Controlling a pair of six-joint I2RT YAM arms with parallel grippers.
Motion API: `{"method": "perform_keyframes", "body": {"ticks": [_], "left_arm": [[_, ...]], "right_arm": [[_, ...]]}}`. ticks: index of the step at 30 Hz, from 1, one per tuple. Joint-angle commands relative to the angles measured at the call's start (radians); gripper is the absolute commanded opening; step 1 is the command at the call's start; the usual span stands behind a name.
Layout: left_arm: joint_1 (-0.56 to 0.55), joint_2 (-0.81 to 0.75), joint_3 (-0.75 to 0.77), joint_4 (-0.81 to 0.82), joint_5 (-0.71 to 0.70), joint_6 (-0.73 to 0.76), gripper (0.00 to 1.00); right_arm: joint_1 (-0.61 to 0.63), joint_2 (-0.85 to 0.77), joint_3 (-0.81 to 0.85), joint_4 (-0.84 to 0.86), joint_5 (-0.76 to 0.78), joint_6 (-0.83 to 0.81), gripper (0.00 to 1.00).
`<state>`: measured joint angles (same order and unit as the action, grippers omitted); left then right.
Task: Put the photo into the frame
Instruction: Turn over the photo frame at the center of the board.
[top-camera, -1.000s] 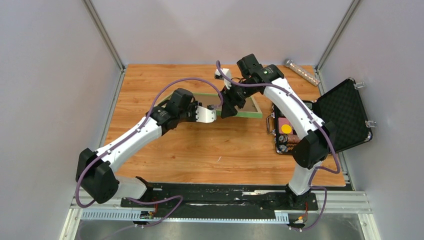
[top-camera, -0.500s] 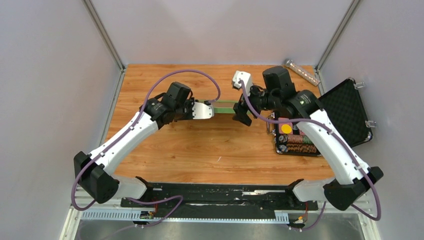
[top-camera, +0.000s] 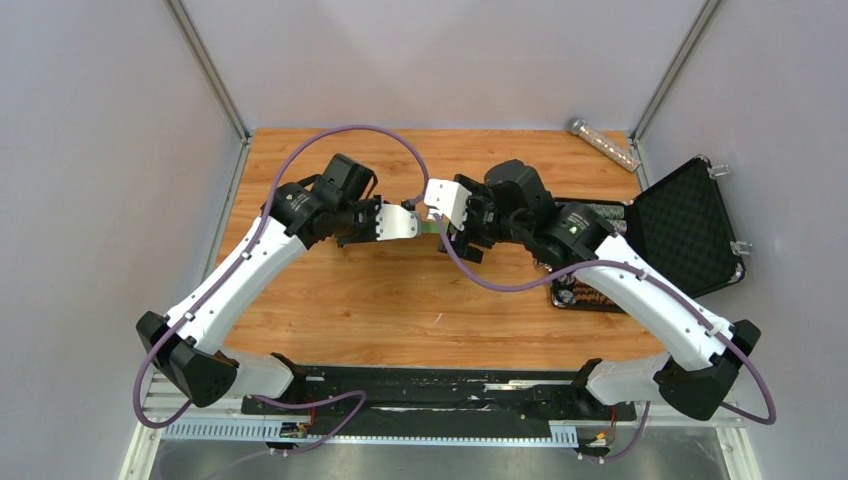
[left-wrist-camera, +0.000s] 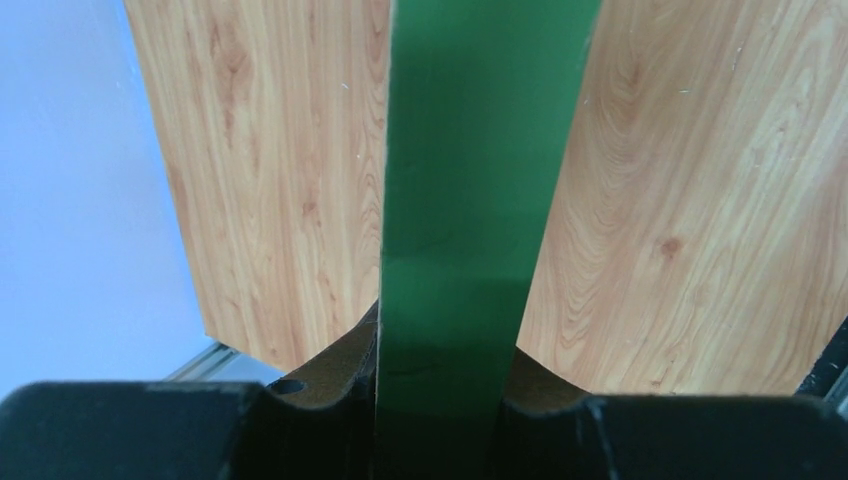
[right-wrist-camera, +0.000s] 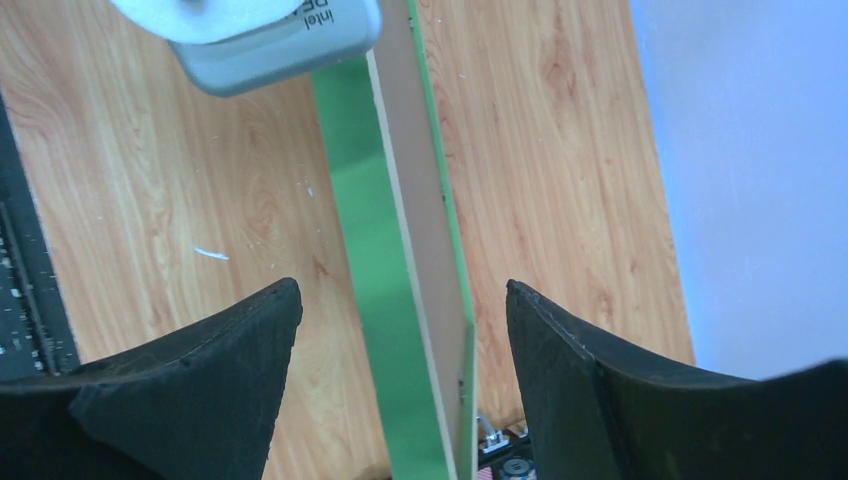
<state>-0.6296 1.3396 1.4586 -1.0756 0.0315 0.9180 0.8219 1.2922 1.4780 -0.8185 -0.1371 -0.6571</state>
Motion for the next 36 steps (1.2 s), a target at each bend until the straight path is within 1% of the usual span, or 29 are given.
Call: {"method": "perform_keyframes", "body": {"ticks": [1, 5, 9, 11, 15, 23, 25, 26, 27, 28, 29, 30, 31, 32, 34, 36], "left_arm": [[-0.001, -0.03, 0.079, 0.0, 0.094, -0.067, 0.0], [-0.002, -0.033, 0.1, -0.015, 0.1, -0.069, 0.0], [-0.001, -0.031, 0.118, -0.023, 0.114, -0.072, 0.0], [-0.001, -0.029, 0.122, -0.026, 0.118, -0.072, 0.0], [-0.001, -0.027, 0.118, -0.025, 0.119, -0.075, 0.0], [-0.001, -0.031, 0.107, -0.006, 0.099, -0.07, 0.0], [-0.001, -0.036, 0.1, 0.007, 0.082, -0.069, 0.14], [-0.001, -0.039, 0.093, 0.018, 0.077, -0.067, 0.26], [-0.001, -0.046, 0.09, 0.024, 0.067, -0.066, 0.32], [-0.001, -0.049, 0.085, 0.036, 0.06, -0.065, 0.47], [-0.001, -0.056, 0.082, 0.042, 0.056, -0.065, 0.53], [0.0, -0.059, 0.082, 0.052, 0.054, -0.067, 0.67], [0.001, -0.065, 0.084, 0.058, 0.047, -0.069, 0.74], [0.003, -0.068, 0.085, 0.069, 0.042, -0.074, 0.88], [0.013, -0.079, 0.095, 0.087, 0.044, -0.084, 0.98], [0.041, -0.087, 0.116, 0.099, 0.064, -0.103, 1.0]], "right_arm": [[0.037, 0.048, 0.021, 0.058, 0.121, -0.071, 0.75], [0.054, 0.08, 0.023, 0.058, 0.137, -0.084, 0.72], [0.064, 0.114, 0.024, 0.059, 0.136, -0.093, 0.66], [0.066, 0.128, 0.027, 0.059, 0.137, -0.096, 0.61], [0.076, 0.144, 0.031, 0.056, 0.179, -0.11, 0.45], [0.08, 0.151, 0.049, 0.038, 0.182, -0.107, 0.11], [0.079, 0.146, 0.053, 0.029, 0.18, -0.099, 0.01], [0.08, 0.141, 0.053, 0.026, 0.178, -0.092, 0.0], [0.08, 0.137, 0.056, 0.022, 0.176, -0.085, 0.0], [0.08, 0.134, 0.058, 0.018, 0.172, -0.077, 0.0], [0.079, 0.132, 0.062, 0.012, 0.169, -0.069, 0.0], [0.078, 0.129, 0.068, 0.002, 0.167, -0.059, 0.0], [0.077, 0.128, 0.075, -0.005, 0.164, -0.049, 0.0], [0.077, 0.127, 0.083, -0.015, 0.159, -0.039, 0.0], [0.071, 0.125, 0.098, -0.031, 0.154, -0.014, 0.0], [0.066, 0.124, 0.111, -0.047, 0.125, 0.017, 0.0]]}}
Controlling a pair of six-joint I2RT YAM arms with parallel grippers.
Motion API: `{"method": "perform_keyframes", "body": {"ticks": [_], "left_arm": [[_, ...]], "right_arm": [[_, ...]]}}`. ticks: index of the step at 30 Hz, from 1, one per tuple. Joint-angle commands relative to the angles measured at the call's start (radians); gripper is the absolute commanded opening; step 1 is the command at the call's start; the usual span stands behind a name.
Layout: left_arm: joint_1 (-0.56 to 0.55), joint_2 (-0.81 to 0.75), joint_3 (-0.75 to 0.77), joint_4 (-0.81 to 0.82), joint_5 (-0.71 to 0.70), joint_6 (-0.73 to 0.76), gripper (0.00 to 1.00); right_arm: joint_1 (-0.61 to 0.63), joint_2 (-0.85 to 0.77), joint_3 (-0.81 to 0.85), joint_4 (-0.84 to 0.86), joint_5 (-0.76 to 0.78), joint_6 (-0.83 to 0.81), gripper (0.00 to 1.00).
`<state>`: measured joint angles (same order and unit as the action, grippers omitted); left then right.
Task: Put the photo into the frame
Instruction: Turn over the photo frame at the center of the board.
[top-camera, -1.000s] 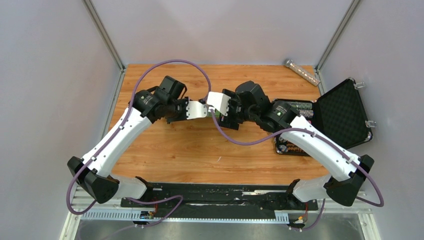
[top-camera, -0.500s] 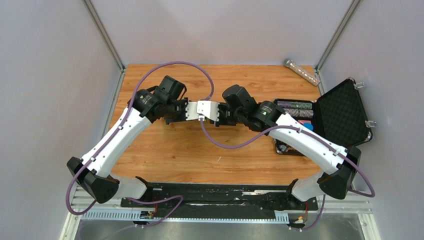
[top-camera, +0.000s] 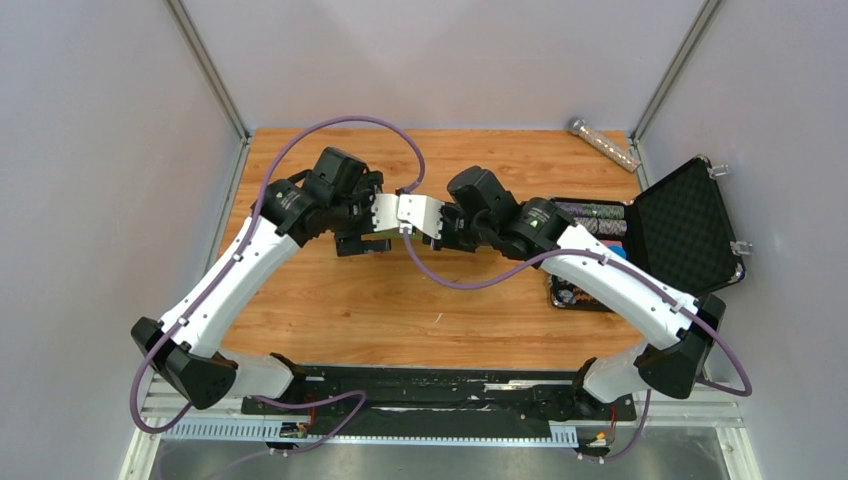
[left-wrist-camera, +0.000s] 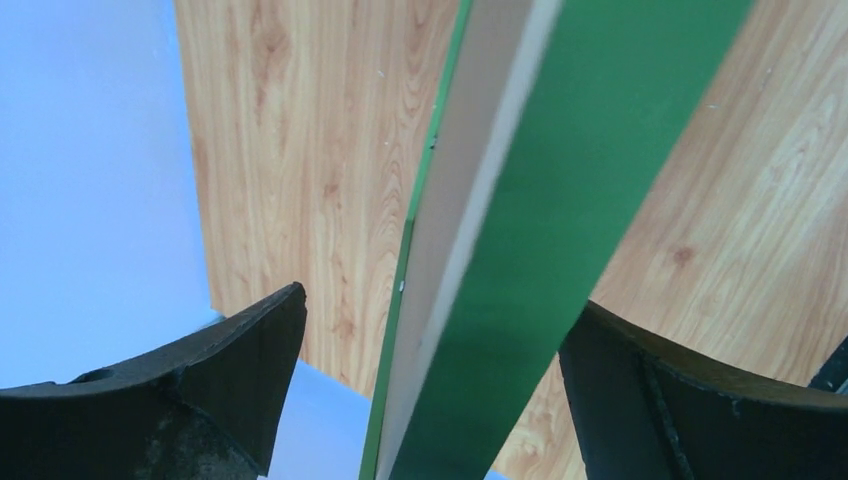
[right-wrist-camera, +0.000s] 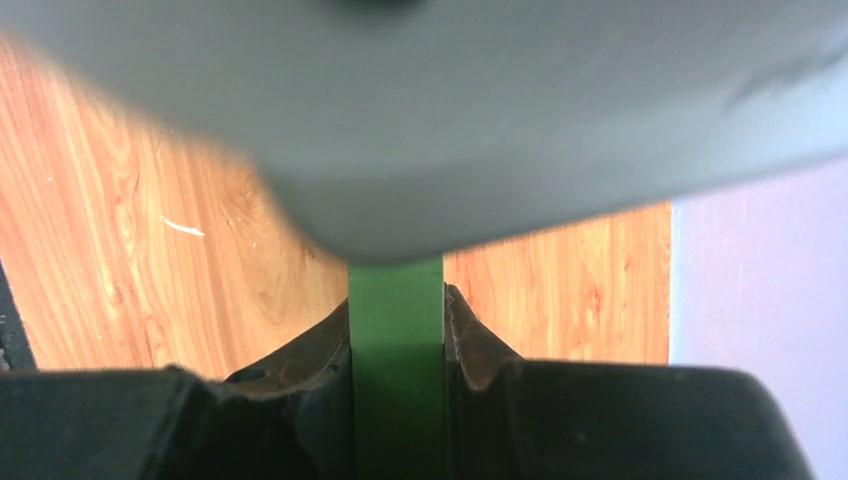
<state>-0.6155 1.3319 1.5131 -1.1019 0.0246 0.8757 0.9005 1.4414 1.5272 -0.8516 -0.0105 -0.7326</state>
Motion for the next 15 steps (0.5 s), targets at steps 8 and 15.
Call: {"method": "perform_keyframes", "body": {"ticks": [8, 15], "left_arm": [[0.317, -0.147, 0.151, 0.194, 0.313, -0.192, 1.0], [0.445, -0.183, 0.167, 0.246, 0.33, -0.298, 1.0]], "right_arm": [[-0.083, 0.015, 0.22, -0.075, -0.094, 0.257, 0.0], [-0.215, 0.144, 0.454, -0.178, -0.245, 0.443, 0.0]]}}
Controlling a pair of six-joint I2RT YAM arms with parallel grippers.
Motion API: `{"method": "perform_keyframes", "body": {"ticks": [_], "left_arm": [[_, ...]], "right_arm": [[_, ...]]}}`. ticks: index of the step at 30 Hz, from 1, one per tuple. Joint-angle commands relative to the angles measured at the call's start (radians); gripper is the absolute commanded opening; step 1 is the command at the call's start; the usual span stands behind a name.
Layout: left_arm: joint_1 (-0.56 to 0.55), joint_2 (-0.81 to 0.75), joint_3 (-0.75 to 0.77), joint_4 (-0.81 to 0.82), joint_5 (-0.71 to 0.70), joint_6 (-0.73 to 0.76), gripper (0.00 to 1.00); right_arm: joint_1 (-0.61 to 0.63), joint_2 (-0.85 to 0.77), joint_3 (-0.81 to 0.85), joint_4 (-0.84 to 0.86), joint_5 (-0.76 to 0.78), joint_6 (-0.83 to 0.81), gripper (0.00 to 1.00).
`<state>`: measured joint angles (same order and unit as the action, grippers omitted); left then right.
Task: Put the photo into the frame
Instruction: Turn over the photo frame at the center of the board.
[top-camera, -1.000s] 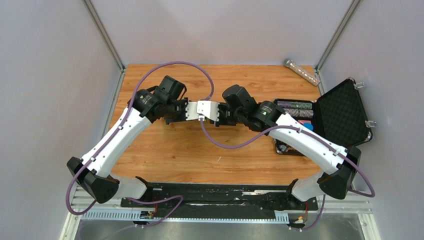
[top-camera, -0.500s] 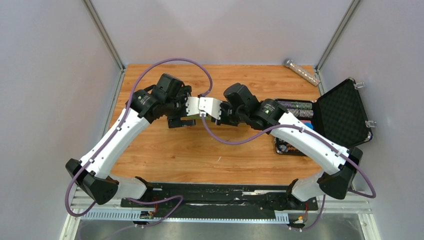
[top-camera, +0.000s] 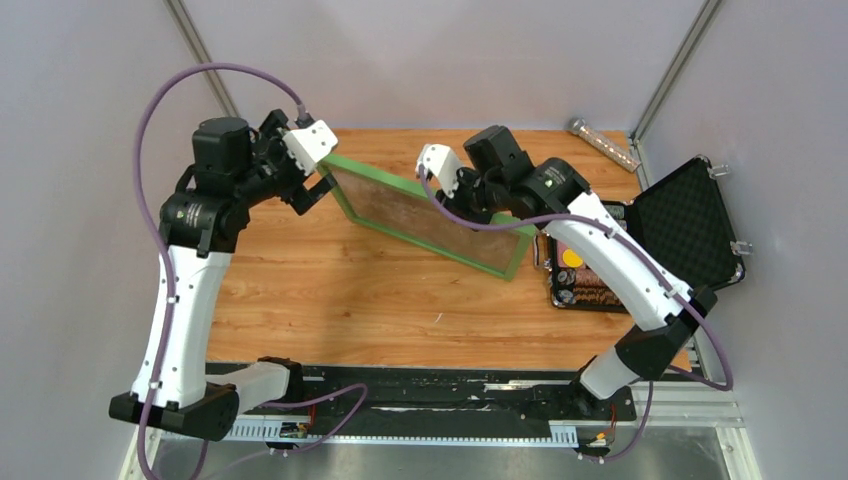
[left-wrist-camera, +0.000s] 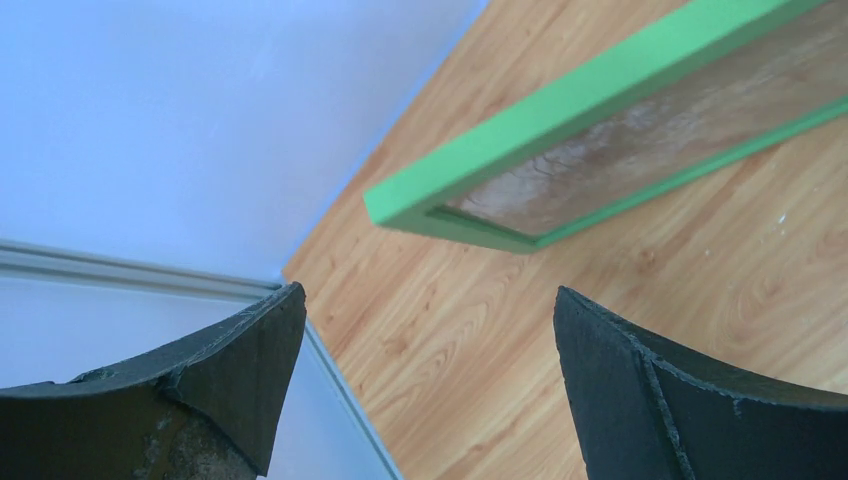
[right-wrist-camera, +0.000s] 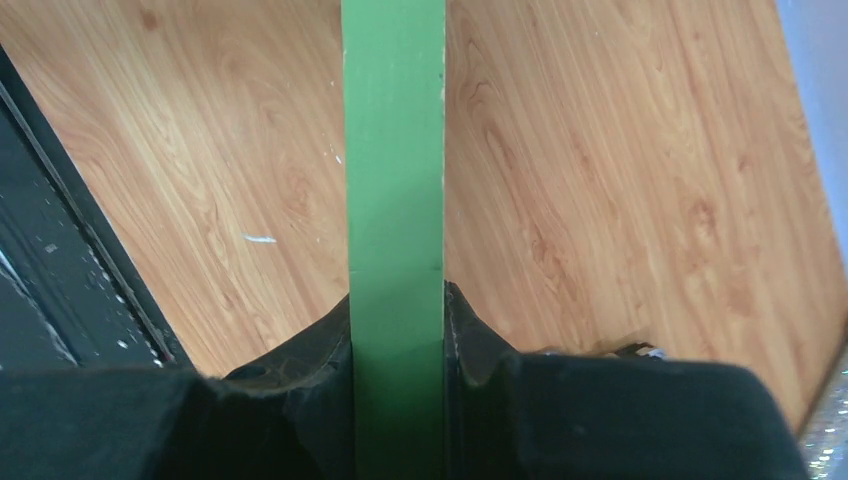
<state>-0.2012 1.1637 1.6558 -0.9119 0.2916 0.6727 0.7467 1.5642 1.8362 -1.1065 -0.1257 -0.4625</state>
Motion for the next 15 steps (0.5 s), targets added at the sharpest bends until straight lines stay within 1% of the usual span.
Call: {"method": "perform_keyframes", "body": {"ticks": [1, 5, 10, 15], "left_arm": [[0.035, -0.017, 0.024, 0.055, 0.056, -0.1, 1.0], [0.044, -0.026, -0.007, 0.057, 0.028, -0.116, 1.0], [0.045, -0.055, -0.082, 0.071, 0.041, -0.117, 1.0], [0.046, -0.064, -0.131, 0.08, 0.05, -0.123, 1.0]], "right_arm": [[-0.079, 0.032, 0.155, 0.077, -0.149, 0.195, 0.0], [-0.168, 0.076, 0.194, 0.08, -0.207, 0.273, 0.0], [-0.323, 0.134, 0.234, 0.088, -0.362, 0.374, 0.0], [-0.406, 0.203, 0.269, 0.091, -0.468, 0.432, 0.0]]}}
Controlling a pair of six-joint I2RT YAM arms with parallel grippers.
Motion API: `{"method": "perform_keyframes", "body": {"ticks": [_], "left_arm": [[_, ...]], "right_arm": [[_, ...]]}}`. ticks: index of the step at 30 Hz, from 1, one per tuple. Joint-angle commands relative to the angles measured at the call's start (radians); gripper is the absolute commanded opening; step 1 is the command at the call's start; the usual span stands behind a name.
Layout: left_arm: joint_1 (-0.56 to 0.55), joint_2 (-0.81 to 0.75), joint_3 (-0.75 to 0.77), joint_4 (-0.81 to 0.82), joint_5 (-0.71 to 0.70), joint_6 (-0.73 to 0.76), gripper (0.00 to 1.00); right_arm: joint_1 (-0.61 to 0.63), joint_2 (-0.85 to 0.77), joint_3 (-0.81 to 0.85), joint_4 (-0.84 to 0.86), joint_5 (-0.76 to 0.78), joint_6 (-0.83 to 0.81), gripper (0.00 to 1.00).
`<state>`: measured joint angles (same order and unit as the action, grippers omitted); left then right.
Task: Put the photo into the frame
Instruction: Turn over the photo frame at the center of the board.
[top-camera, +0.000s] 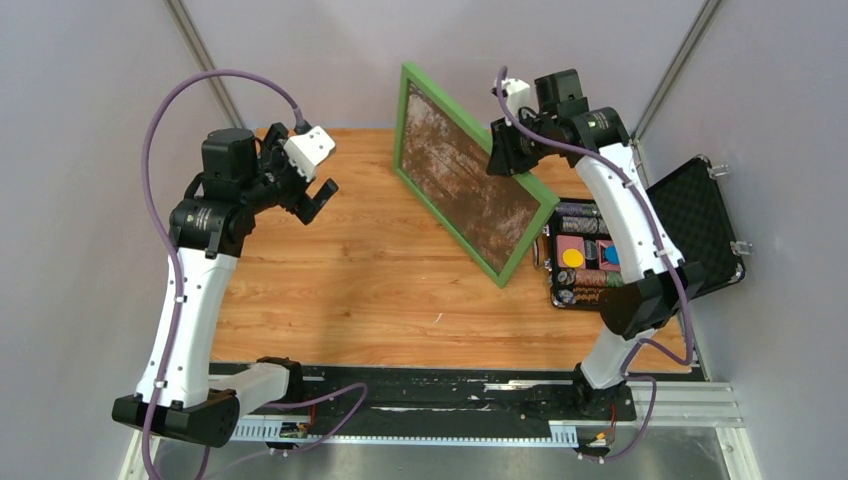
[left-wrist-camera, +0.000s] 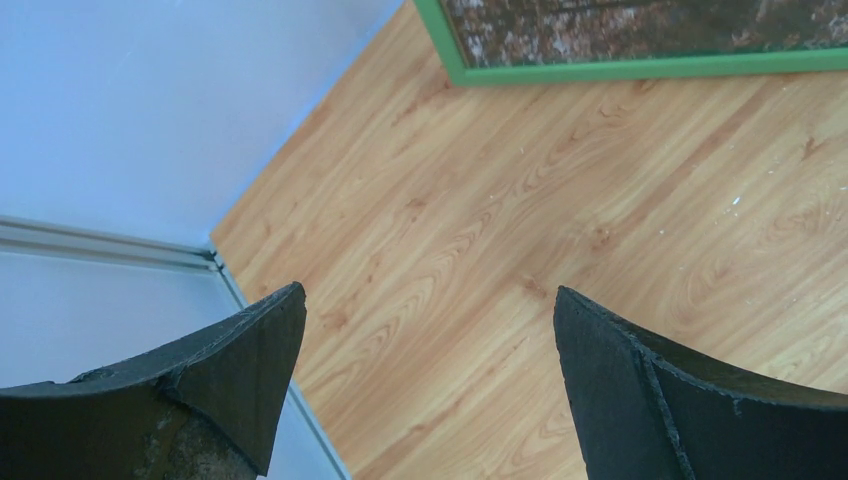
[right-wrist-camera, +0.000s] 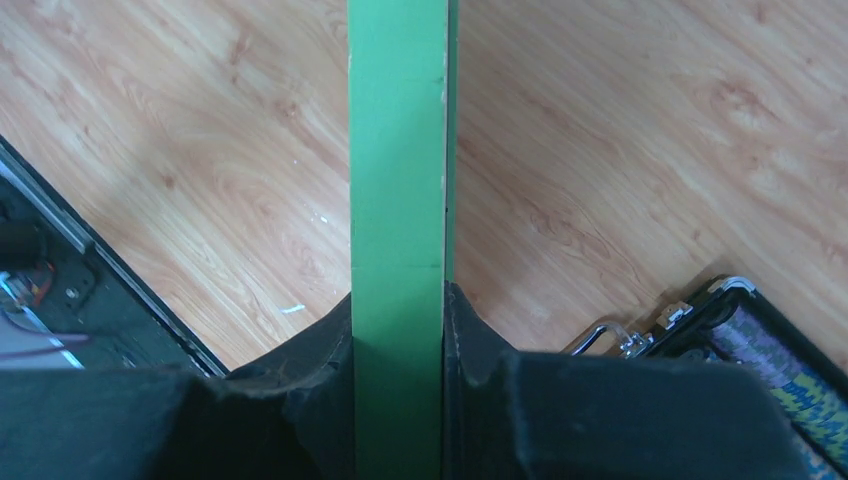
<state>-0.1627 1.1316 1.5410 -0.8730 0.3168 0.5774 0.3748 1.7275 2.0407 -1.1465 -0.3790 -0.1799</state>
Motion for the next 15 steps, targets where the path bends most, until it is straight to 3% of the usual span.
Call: {"method": "perform_keyframes", "body": {"ticks": [1, 15], "left_arm": [[0.007, -0.033, -0.021, 0.042, 0.024, -0.028, 1.0], [0.006, -0.03, -0.087, 0.053, 0.067, -0.041, 1.0]], "right_arm": [[-0.042, 0.051, 0.073, 0.131, -0.226, 0.155, 0.0], [-0.171, 0.202, 0.225, 0.123, -0.341, 0.227, 0.0]]}}
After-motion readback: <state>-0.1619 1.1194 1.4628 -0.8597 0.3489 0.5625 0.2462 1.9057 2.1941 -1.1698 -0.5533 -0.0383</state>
